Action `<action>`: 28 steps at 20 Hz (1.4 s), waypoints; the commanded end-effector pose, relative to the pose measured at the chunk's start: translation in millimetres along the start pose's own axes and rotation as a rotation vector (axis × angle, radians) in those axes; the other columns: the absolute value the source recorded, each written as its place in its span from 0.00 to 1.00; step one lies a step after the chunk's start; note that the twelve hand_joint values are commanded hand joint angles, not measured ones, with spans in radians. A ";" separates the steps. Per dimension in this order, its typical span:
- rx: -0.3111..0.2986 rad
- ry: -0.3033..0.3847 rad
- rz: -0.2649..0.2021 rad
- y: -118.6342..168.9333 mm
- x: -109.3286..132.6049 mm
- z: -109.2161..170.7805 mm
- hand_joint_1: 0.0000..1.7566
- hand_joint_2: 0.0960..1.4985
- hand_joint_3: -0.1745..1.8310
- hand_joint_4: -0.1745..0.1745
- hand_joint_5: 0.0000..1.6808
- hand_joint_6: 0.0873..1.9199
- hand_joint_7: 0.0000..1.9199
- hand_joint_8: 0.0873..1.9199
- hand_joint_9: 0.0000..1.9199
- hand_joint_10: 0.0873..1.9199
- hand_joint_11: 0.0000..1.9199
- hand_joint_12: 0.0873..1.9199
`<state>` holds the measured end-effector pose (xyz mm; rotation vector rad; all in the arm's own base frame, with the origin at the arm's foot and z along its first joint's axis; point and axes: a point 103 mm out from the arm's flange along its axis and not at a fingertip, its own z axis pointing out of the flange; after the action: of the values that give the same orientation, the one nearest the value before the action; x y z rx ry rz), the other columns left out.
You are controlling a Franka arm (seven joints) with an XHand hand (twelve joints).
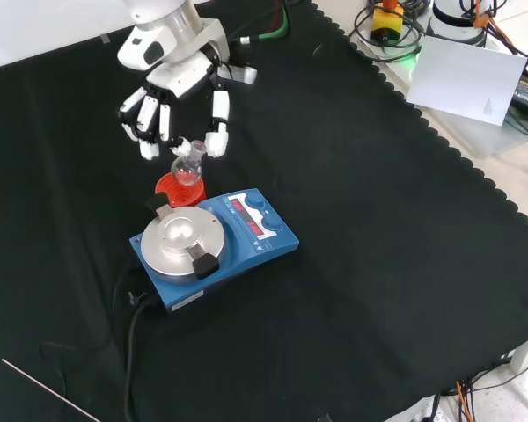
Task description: Place the round-bottom flask on the heater.
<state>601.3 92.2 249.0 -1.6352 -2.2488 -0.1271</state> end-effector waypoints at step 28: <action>0.069 -0.025 -0.056 48.0 45.4 32.4 0.59 0.50 0.42 1.00 0.59 0.59 0.23 0.27 0.27 0.28 0.01 0.70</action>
<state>620.4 162.2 230.7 -1.5378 -2.3158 -0.0495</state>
